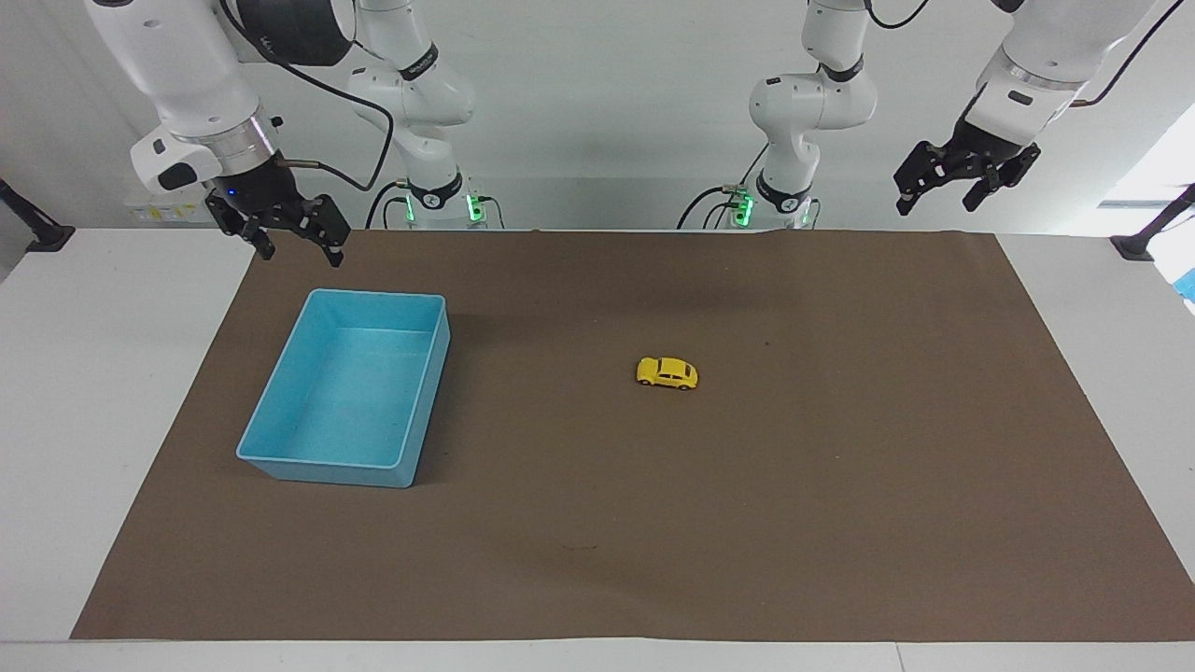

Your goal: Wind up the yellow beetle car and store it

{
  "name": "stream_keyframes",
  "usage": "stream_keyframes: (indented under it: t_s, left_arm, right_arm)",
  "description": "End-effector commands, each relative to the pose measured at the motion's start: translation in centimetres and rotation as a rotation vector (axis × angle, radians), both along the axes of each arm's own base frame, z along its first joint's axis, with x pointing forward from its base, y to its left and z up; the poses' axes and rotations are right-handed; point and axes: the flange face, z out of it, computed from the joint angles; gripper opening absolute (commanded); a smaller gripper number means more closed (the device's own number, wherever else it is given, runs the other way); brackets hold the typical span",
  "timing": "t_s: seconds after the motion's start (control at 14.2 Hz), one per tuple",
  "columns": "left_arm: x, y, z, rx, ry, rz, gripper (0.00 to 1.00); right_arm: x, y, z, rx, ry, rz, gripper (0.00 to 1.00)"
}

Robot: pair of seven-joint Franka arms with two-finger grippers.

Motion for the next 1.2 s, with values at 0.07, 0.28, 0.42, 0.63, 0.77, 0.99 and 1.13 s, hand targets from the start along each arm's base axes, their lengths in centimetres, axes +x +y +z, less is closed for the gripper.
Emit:
stream_keyframes:
  t_s: [0.07,0.28,0.42,0.63,0.77,0.99,1.13]
  left_arm:
    - [-1.1,-0.7,0.2,0.018,0.009,0.163,1.00]
    - [-1.2,-1.0,-0.2,0.036,0.013,0.413,1.00]
    - [-1.5,-1.2,-0.1,0.042,0.012,0.497,1.00]
    - [-1.4,-1.2,-0.2,0.049,0.009,0.634,1.00]
    - [-1.1,-1.3,-0.7,0.061,0.015,0.797,1.00]
    - [-0.5,-3.1,-2.1,0.050,-0.018,0.930,1.00]
    - [-0.1,-5.1,-3.2,0.051,-0.020,0.971,1.00]
  right_arm:
    - [0.2,0.0,0.2,0.017,0.001,0.020,1.00]
    - [0.2,0.0,0.2,0.017,0.001,0.020,1.00]
    - [0.2,-0.1,0.2,0.017,0.001,0.019,1.00]
    - [0.2,0.0,0.2,0.017,0.001,0.020,1.00]
    - [0.2,0.0,0.2,0.017,0.001,0.020,1.00]
    - [0.2,0.0,0.2,0.017,0.001,0.020,1.00]
    - [0.2,-0.1,0.2,0.017,0.001,0.019,1.00]
